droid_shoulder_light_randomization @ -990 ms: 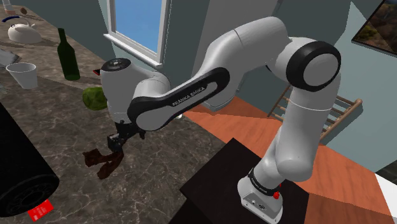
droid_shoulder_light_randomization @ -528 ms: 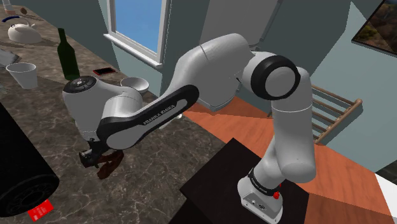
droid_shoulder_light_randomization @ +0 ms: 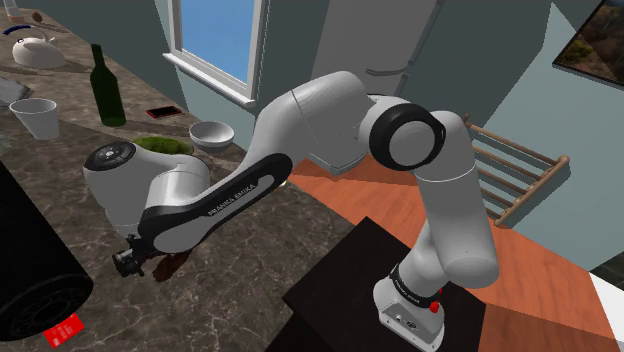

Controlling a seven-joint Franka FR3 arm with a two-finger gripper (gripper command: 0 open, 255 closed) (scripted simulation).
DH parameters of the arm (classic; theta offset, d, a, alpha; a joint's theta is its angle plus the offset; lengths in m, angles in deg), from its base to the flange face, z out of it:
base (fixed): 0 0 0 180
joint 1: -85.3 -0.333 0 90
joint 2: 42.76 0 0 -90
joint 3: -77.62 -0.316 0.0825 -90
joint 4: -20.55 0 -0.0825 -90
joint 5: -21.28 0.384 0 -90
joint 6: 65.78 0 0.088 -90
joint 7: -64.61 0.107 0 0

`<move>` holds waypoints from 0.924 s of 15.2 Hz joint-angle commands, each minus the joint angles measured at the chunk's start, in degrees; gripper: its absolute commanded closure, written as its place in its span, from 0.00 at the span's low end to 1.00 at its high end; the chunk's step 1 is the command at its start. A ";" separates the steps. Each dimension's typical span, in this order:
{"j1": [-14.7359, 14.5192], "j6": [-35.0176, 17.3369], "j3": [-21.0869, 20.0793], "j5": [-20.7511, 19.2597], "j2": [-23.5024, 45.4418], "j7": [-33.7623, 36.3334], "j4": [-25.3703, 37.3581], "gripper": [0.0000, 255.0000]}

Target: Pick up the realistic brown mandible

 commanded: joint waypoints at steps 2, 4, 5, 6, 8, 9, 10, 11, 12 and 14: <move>-0.31 -1.29 0.45 -0.58 1.43 0.43 0.10 0.00; -0.31 -1.28 0.43 -0.57 1.37 0.44 0.07 1.00; -0.30 -1.28 0.43 -0.57 1.37 0.43 0.06 1.00; -0.30 -1.29 0.43 -0.57 1.37 0.44 0.04 1.00; -0.30 -1.31 0.43 -0.57 1.34 0.45 0.00 1.00; -0.31 -1.30 0.43 -0.57 1.35 0.46 0.01 1.00; -0.33 -1.28 0.43 -0.57 1.39 0.46 0.07 1.00; -0.31 -1.31 0.43 -0.57 1.35 0.46 0.01 1.00; -0.30 -1.30 0.43 -0.57 1.37 0.44 0.03 1.00; -0.20 -0.84 0.28 -0.38 0.93 0.28 0.08 1.00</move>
